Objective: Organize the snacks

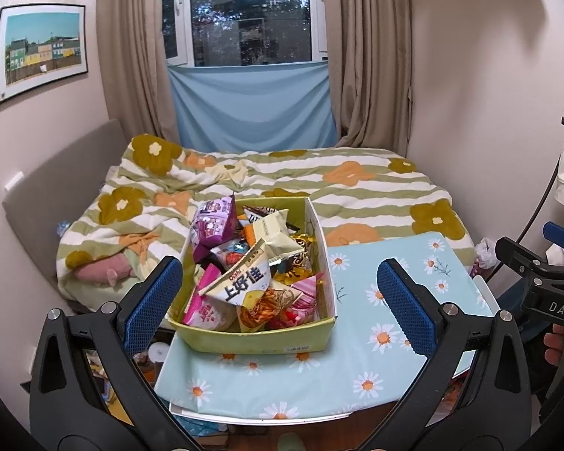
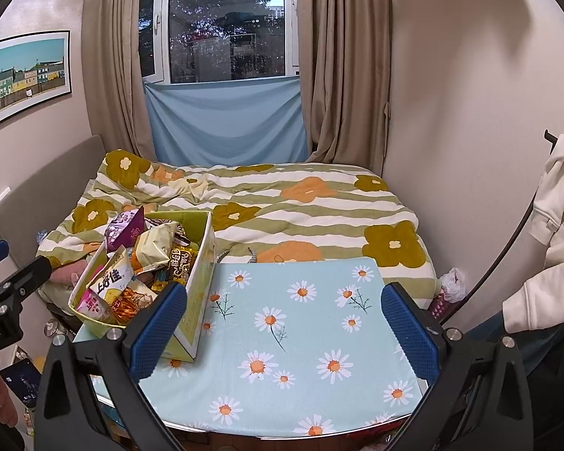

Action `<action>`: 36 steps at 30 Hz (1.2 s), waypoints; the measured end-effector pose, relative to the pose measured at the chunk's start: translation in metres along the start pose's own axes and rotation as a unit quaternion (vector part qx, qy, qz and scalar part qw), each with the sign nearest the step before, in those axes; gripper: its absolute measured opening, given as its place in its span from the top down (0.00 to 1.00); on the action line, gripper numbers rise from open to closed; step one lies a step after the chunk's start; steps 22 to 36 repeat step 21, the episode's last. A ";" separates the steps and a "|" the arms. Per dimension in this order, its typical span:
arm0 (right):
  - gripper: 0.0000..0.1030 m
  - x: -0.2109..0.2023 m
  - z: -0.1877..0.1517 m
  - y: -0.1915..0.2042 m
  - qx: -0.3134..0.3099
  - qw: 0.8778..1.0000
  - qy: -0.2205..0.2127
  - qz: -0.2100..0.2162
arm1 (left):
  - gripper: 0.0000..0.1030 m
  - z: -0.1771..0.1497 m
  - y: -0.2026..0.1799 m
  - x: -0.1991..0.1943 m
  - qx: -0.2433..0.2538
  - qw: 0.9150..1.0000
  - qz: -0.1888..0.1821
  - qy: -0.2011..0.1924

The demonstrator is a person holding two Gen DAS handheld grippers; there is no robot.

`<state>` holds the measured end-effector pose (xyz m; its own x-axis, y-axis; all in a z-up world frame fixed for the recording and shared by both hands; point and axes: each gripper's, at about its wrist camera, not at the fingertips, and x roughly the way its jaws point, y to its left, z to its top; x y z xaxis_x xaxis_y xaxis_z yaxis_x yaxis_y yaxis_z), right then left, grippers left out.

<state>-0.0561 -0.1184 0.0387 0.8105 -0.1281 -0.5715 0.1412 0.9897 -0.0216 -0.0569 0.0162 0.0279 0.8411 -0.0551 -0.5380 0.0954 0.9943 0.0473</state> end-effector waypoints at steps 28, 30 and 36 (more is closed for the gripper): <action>0.00 0.001 0.001 -0.002 0.000 1.000 0.001 0.000 | 0.00 0.001 -0.008 0.001 0.009 1.000 0.006 -0.019; 0.00 0.001 0.001 -0.002 0.000 1.000 0.001 0.000 | 0.00 0.001 -0.008 0.001 0.009 1.000 0.006 -0.019; 0.00 0.001 0.001 -0.002 0.000 1.000 0.001 0.000 | 0.00 0.001 -0.008 0.001 0.009 1.000 0.006 -0.019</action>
